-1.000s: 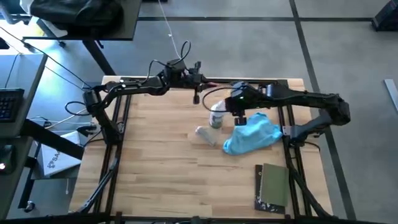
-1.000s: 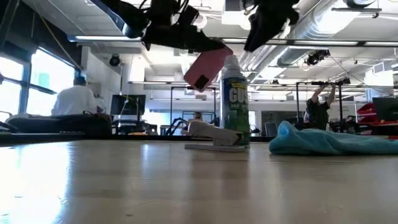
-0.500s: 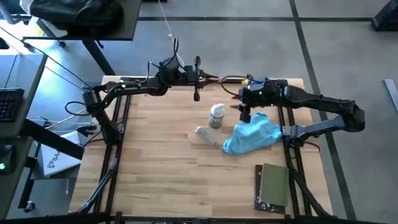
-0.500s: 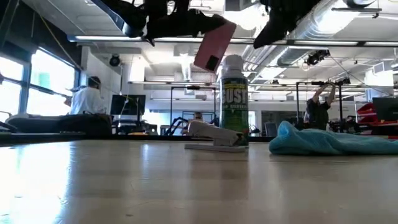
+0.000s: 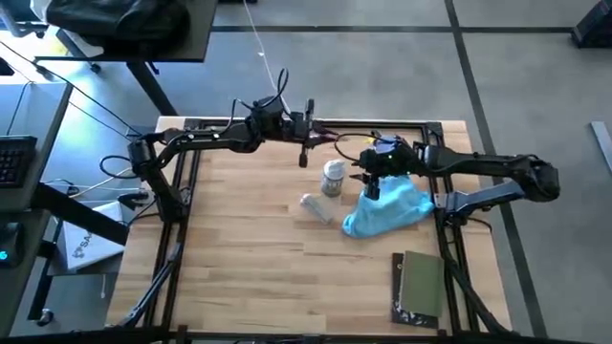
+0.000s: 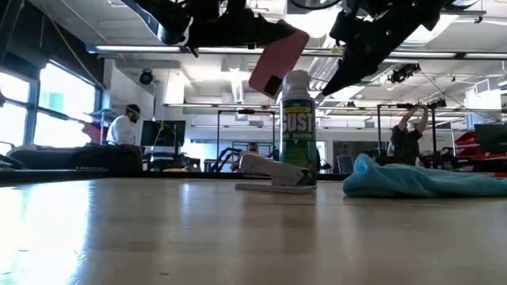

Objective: Apply microfiber cloth
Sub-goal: Spray the pink phone with the spray bottle

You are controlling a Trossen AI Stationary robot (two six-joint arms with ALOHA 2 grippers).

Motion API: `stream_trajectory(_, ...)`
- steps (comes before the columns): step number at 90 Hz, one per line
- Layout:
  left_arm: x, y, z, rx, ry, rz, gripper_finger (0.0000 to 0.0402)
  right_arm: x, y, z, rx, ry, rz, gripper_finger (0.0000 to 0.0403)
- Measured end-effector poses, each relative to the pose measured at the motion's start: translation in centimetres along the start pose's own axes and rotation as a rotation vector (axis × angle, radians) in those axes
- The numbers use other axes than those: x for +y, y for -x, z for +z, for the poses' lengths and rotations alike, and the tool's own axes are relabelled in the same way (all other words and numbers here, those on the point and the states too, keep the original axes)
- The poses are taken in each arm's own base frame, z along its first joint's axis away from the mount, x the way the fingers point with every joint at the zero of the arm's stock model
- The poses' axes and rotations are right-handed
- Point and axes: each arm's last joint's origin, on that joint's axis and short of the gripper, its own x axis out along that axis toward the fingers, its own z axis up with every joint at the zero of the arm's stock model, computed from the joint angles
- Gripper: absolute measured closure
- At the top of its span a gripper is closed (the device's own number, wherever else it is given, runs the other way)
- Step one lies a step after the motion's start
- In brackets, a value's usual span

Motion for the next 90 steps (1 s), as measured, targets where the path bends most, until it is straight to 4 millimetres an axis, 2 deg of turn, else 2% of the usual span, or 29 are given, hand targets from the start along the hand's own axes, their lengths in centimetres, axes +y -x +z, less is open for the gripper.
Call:
stream_trajectory(15,0.2,0.0,0.3,-0.019,-0.025,0.026,0.0392,-0.1,0.5,0.3,0.019,0.009,0.008,0.0261)
stream_trajectory(26,0.5,0.1,0.7,-0.061,-0.122,0.051,0.0392,-0.2,2.4,1.5,0.037,-0.005,0.020,0.0261)
stream_trajectory(42,0.4,-0.1,1.7,-0.125,-0.460,0.112,0.0392,-0.8,6.7,3.6,-0.066,-0.132,-0.016,0.0261)
stream_trajectory(62,-1.9,-1.3,2.4,-0.091,-0.899,0.109,0.0392,-2.3,10.4,3.4,-0.193,-0.462,-0.067,0.0261)
stream_trajectory(76,-4.3,-2.3,3.4,-0.086,-1.116,0.104,0.0392,-4.0,10.9,3.0,-0.225,-0.674,-0.006,0.0261)
stream_trajectory(90,-6.6,-3.1,4.1,-0.086,-1.358,0.068,0.0392,-5.3,9.8,3.4,-0.247,-0.780,0.195,0.0261)
